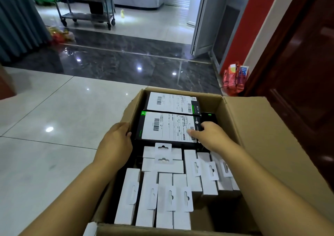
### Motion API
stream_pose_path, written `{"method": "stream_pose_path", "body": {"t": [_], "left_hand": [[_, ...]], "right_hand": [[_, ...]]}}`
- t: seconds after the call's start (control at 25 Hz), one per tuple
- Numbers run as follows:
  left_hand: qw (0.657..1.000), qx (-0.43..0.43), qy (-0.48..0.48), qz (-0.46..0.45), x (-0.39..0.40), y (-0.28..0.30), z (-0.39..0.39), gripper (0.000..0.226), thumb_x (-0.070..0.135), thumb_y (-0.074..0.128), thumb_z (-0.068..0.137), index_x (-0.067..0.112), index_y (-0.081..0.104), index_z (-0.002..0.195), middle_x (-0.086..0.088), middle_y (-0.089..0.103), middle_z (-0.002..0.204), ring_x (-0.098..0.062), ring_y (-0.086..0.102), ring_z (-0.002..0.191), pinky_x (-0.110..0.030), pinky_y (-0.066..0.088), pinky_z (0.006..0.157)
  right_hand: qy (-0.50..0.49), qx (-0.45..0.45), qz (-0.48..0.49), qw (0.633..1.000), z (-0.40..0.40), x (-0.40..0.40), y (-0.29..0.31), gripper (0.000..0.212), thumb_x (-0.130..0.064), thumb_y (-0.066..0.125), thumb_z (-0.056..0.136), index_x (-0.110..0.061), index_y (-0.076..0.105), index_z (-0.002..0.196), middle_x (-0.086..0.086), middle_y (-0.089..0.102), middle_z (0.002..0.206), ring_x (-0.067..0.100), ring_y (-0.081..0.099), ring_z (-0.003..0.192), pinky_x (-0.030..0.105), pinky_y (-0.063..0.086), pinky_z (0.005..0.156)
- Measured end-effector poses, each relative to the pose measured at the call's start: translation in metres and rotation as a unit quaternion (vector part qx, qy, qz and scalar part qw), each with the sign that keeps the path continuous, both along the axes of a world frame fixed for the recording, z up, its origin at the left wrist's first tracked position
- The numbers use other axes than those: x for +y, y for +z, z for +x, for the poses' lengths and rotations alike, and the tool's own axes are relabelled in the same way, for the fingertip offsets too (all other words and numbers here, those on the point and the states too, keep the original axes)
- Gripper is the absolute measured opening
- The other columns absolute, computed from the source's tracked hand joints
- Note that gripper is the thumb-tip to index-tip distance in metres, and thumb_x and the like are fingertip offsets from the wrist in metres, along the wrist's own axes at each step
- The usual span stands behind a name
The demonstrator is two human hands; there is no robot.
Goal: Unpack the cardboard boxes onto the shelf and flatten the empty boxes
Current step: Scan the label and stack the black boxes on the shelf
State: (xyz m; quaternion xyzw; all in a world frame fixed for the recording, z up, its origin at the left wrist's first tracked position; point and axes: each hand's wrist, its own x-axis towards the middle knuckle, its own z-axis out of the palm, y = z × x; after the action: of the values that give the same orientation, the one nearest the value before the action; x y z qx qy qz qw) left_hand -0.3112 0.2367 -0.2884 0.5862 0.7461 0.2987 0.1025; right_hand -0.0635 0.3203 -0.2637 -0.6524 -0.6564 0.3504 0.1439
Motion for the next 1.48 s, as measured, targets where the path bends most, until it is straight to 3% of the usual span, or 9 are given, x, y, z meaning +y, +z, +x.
{"method": "stream_pose_path", "body": {"t": [0.36,0.52,0.64,0.88,1.04,1.2,1.28,1.4,1.48], "left_hand": [[1.000,-0.003,0.003,-0.006,0.000,-0.002,-0.001,0.033,0.010,0.042,0.099,0.005,0.056,0.128,-0.011,0.059,0.118,-0.027,0.055,0.100,-0.023,0.036,0.077],[1.000,-0.018,-0.009,-0.007,-0.001,0.000,-0.001,0.035,0.011,0.043,0.099,0.004,0.053,0.132,-0.012,0.058,0.121,-0.029,0.055,0.106,-0.023,0.036,0.081],[0.999,-0.028,-0.025,-0.020,-0.002,0.001,-0.004,0.033,0.014,0.044,0.098,0.005,0.055,0.128,-0.010,0.060,0.121,-0.028,0.056,0.106,-0.026,0.042,0.084],[0.999,-0.037,-0.002,0.010,-0.007,0.009,-0.003,0.032,0.022,0.050,0.097,0.010,0.062,0.124,0.000,0.052,0.132,-0.024,0.039,0.122,-0.030,0.035,0.098],[0.998,-0.035,-0.047,0.030,-0.006,0.021,0.002,0.029,0.030,0.046,0.097,0.018,0.068,0.113,0.002,0.062,0.118,-0.023,0.045,0.114,-0.034,0.040,0.095],[0.980,-0.170,-0.099,-0.019,-0.009,0.043,0.019,0.034,0.046,0.041,0.097,0.019,0.061,0.088,-0.002,0.059,0.084,-0.013,0.052,0.077,-0.028,0.042,0.070],[0.970,-0.220,-0.098,-0.040,-0.008,0.050,0.027,0.034,0.049,0.040,0.096,0.021,0.059,0.095,0.005,0.058,0.091,-0.008,0.051,0.080,-0.020,0.041,0.071],[0.937,-0.335,-0.094,-0.039,-0.006,0.057,0.034,0.046,0.052,0.039,0.095,0.023,0.055,0.127,0.010,0.064,0.116,-0.010,0.061,0.106,-0.031,0.049,0.093],[0.886,-0.452,-0.101,-0.019,-0.005,0.063,0.039,0.036,0.042,0.040,0.098,0.023,0.055,0.125,0.008,0.068,0.110,-0.011,0.067,0.096,-0.027,0.056,0.077]], "right_hand": [[-0.087,0.211,0.080,0.970,-0.014,0.004,0.020,0.038,-0.025,0.079,0.079,-0.017,0.050,0.102,-0.002,0.065,0.104,0.014,0.066,0.086,0.027,0.051,0.064],[-0.096,0.280,0.034,0.955,-0.011,-0.003,0.038,0.060,-0.008,0.078,0.075,-0.021,0.042,0.121,0.003,0.059,0.100,0.018,0.065,0.084,0.032,0.054,0.067],[-0.041,0.276,-0.017,0.960,-0.003,-0.014,0.047,0.046,-0.001,0.074,0.076,-0.019,0.052,0.111,0.005,0.067,0.099,0.018,0.068,0.079,0.036,0.058,0.066],[-0.107,0.338,0.004,0.935,0.018,-0.041,0.046,0.047,0.000,0.082,0.064,-0.010,0.052,0.099,0.010,0.069,0.102,0.024,0.072,0.077,0.038,0.060,0.061],[-0.146,0.415,0.039,0.897,0.024,-0.055,0.044,0.056,-0.013,0.080,0.053,-0.008,0.050,0.100,0.017,0.068,0.105,0.029,0.073,0.078,0.041,0.060,0.063],[-0.154,0.471,0.033,0.868,0.013,-0.062,0.041,0.054,-0.012,0.078,0.055,-0.007,0.049,0.101,0.020,0.067,0.108,0.027,0.072,0.081,0.035,0.059,0.061],[-0.144,0.495,0.010,0.857,0.003,-0.063,0.040,0.053,-0.011,0.076,0.057,-0.007,0.048,0.102,0.020,0.068,0.106,0.027,0.072,0.083,0.038,0.060,0.064],[-0.120,0.510,-0.017,0.852,-0.011,-0.063,0.038,0.050,-0.011,0.076,0.058,-0.007,0.047,0.099,0.023,0.068,0.107,0.029,0.070,0.088,0.041,0.060,0.067],[-0.105,0.499,-0.022,0.860,-0.018,-0.062,0.037,0.052,-0.011,0.077,0.056,-0.008,0.047,0.099,0.022,0.066,0.110,0.028,0.071,0.088,0.037,0.059,0.064]]}}
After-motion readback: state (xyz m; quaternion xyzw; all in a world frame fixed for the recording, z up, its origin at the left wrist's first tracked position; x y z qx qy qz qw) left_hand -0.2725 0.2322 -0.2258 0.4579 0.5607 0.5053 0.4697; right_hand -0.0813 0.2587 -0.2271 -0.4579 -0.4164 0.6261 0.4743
